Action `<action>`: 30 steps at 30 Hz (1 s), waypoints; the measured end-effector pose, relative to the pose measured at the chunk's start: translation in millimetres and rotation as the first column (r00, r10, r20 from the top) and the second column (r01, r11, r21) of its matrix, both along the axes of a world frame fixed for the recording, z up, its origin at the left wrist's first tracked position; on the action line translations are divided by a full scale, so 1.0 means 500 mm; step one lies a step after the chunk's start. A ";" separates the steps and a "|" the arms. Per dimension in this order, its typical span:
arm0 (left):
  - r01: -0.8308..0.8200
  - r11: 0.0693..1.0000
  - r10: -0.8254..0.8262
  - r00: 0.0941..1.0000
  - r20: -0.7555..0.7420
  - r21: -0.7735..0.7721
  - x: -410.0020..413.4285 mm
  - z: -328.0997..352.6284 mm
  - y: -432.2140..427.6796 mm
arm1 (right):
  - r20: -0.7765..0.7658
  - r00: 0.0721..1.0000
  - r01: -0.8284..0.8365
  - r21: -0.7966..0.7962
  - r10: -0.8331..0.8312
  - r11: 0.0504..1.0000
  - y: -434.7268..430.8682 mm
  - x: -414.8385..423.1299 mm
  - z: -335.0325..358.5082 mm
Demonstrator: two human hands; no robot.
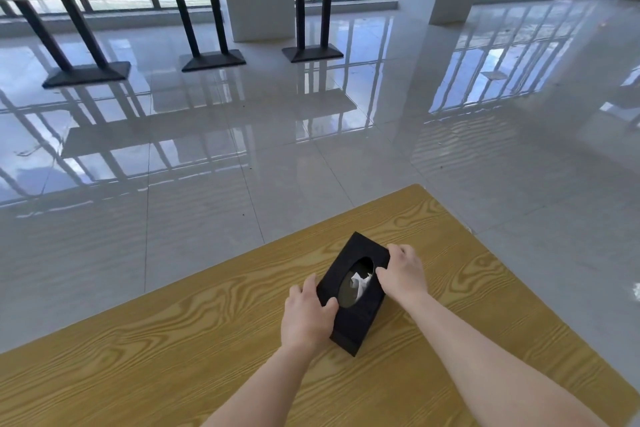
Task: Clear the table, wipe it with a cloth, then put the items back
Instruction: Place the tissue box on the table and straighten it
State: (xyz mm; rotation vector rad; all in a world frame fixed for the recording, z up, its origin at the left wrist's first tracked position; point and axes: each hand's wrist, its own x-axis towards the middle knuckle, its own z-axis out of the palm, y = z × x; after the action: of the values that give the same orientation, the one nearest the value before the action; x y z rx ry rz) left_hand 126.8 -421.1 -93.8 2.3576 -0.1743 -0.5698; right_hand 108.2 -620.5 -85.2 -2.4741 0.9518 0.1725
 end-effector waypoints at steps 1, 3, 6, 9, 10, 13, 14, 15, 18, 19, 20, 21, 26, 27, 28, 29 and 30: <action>0.020 1.000 -0.021 0.999 0.027 0.017 0.002 0.006 0.006 | 0.009 0.999 -0.034 -0.045 0.035 0.998 0.007 -0.001 0.003; 0.048 0.997 -0.052 0.996 0.075 0.056 0.005 0.015 0.020 | 0.036 0.996 -0.077 -0.113 0.081 0.991 0.024 -0.005 0.011; 0.072 0.991 -0.085 0.989 0.124 0.110 0.001 0.027 0.051 | 0.067 0.990 -0.110 -0.145 0.121 0.983 0.051 -0.012 0.032; 0.065 0.987 -0.090 0.981 0.171 0.143 -0.009 0.041 0.094 | 0.106 0.979 -0.161 -0.131 0.176 0.978 0.092 -0.020 0.054; 0.062 0.985 -0.092 0.977 0.192 0.158 -0.013 0.045 0.111 | 0.116 0.972 -0.191 -0.127 0.206 0.973 0.111 -0.023 0.059; 0.046 0.975 -0.106 0.957 0.272 0.217 -0.026 0.060 0.169 | 0.134 0.940 -0.297 -0.129 0.313 0.946 0.177 -0.030 0.076; 0.042 0.966 -0.120 0.947 0.299 0.255 -0.030 0.064 0.191 | 0.135 0.928 -0.331 -0.128 0.347 0.935 0.201 -0.031 0.081; 0.039 0.954 -0.139 0.936 0.323 0.297 -0.035 0.070 0.213 | 0.134 0.916 -0.364 -0.126 0.379 0.923 0.225 -0.032 0.086; 0.021 0.921 -0.180 0.910 0.375 0.390 -0.048 0.087 0.279 | 0.130 0.875 -0.454 -0.112 0.466 0.884 0.294 -0.035 0.102; 0.005 0.917 -0.175 0.904 0.389 0.400 -0.052 0.093 0.300 | 0.136 0.860 -0.481 -0.110 0.492 0.870 0.316 -0.036 0.106; -0.012 0.914 -0.166 0.901 0.401 0.406 -0.058 0.099 0.322 | 0.147 0.844 -0.504 -0.112 0.516 0.856 0.339 -0.037 0.110; -0.030 0.911 -0.156 0.899 0.410 0.411 -0.065 0.105 0.343 | 0.158 0.827 -0.528 -0.115 0.540 0.842 0.362 -0.039 0.115; -0.152 0.890 -0.079 0.878 0.472 0.430 -0.113 0.139 0.463 | 0.199 0.719 -0.656 -0.122 0.666 0.745 0.491 -0.046 0.137; -0.184 0.888 -0.049 0.874 0.484 0.422 -0.124 0.146 0.490 | 0.208 0.694 -0.680 -0.127 0.690 0.722 0.518 -0.047 0.141; -0.216 0.885 -0.019 0.868 0.497 0.412 -0.135 0.153 0.517 | 0.215 0.670 -0.701 -0.131 0.710 0.701 0.544 -0.048 0.146; -0.246 0.881 0.008 0.862 0.506 0.405 -0.145 0.159 0.543 | 0.218 0.648 -0.720 -0.138 0.730 0.680 0.571 -0.050 0.150; -0.273 0.874 0.033 0.859 0.511 0.403 -0.155 0.165 0.570 | 0.220 0.625 -0.738 -0.148 0.749 0.659 0.598 -0.052 0.155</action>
State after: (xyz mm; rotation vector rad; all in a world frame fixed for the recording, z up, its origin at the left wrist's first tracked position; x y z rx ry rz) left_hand 49.2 -136.2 -11.5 2.9191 -0.0707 0.1086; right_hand 82.5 -321.7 -7.5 -2.6918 -0.2489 0.0801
